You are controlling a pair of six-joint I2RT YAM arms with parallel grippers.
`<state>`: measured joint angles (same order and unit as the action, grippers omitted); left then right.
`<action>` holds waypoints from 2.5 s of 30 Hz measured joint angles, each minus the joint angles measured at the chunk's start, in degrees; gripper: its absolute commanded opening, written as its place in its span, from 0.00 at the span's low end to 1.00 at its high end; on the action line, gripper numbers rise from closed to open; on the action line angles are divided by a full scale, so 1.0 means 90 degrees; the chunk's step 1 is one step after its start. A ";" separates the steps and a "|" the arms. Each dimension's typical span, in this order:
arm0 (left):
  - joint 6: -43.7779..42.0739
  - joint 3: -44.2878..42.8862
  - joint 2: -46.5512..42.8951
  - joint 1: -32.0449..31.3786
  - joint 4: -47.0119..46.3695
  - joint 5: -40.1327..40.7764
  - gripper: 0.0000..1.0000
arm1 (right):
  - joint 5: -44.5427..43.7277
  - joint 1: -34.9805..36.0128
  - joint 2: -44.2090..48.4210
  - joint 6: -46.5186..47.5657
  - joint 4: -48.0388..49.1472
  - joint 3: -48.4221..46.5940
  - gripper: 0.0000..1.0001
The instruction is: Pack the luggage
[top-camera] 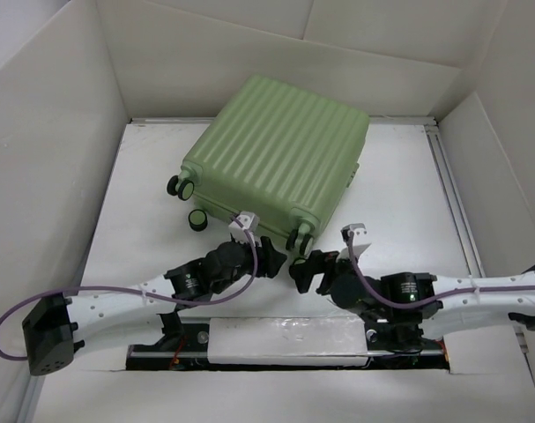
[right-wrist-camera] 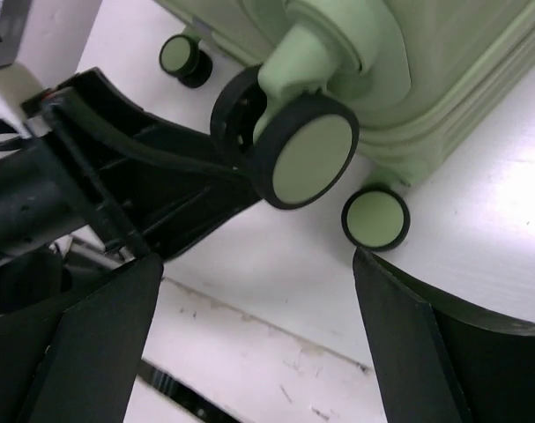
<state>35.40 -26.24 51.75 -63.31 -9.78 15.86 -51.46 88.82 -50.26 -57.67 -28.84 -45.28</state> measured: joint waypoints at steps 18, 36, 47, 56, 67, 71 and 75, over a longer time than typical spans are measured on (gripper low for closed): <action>-0.0328 0.0121 0.1241 0.0000 -0.1950 -0.0396 0.55 | 0.0272 -0.1542 -0.1392 0.0794 -0.0219 -0.1217 0.94; -0.0597 0.0124 0.2312 -0.0121 -0.3111 -0.0114 0.29 | 0.1292 -0.2446 -0.1695 0.0843 0.0510 -0.1124 0.86; -0.0420 0.0330 0.2630 -0.0034 -0.4469 0.0554 0.02 | 0.1464 -0.2756 -0.1464 0.0121 0.1241 -0.0566 0.50; -0.0330 0.0415 0.3101 -0.0029 -0.4986 0.0576 0.34 | 0.1569 -0.2851 -0.1299 0.0075 0.1370 -0.0401 0.63; -0.0357 0.0991 0.3109 -0.0204 -0.5515 0.0430 0.53 | 0.1848 -0.3028 -0.1248 0.0002 0.1394 -0.0384 0.12; -0.0396 0.0991 0.3099 -0.0420 -0.5724 0.0425 0.56 | 0.1882 -0.3038 -0.1251 0.0024 0.1399 -0.0384 0.07; -0.0454 0.0979 0.3101 -0.0427 -0.5836 0.0483 0.56 | 0.1933 -0.3053 -0.1251 0.0034 0.1406 -0.0384 0.02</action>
<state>31.31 -17.43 79.66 -67.16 -62.30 20.21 -34.06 61.34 -61.52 -57.36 -16.19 -48.73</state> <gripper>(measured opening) 0.557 0.616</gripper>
